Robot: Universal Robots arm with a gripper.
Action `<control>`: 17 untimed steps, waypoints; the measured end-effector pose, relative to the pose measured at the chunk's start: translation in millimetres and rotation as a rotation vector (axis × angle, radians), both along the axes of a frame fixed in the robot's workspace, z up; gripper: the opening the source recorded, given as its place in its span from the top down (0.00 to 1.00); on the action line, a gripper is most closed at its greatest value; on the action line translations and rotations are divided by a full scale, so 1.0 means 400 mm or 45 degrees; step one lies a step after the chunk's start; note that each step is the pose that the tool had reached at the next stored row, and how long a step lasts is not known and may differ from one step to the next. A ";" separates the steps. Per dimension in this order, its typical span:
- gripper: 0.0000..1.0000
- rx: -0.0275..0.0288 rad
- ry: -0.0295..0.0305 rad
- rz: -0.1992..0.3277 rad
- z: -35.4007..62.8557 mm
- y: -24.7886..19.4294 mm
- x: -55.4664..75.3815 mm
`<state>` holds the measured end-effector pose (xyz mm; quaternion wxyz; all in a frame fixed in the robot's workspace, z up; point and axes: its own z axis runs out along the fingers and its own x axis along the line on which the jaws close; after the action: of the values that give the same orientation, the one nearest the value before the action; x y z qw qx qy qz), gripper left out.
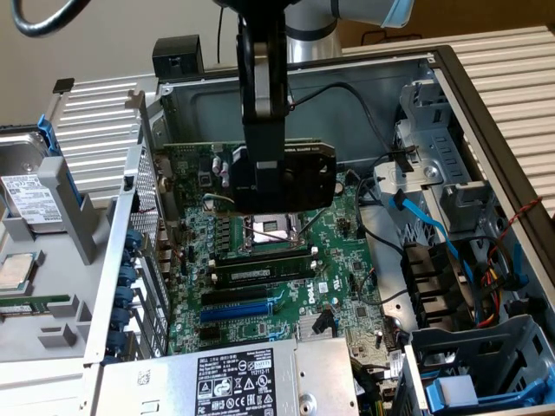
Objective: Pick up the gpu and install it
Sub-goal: 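Pick up the gpu and move the gpu toward the slot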
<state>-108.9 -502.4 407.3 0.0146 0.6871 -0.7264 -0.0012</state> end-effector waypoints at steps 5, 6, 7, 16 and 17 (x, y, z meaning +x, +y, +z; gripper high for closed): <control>0.73 0.0000 -0.0029 0.040 0.000 0.000 0.000; 0.73 0.0001 -0.0039 0.040 0.000 0.000 0.000; 0.73 0.0051 -0.0077 0.040 0.000 0.000 0.000; 0.73 0.0341 -0.0179 0.040 -0.029 0.000 0.000; 0.73 0.0341 -0.0180 0.040 -0.033 0.000 -0.001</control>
<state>-109.3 -502.2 393.9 0.0003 0.6985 -0.7156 -0.0058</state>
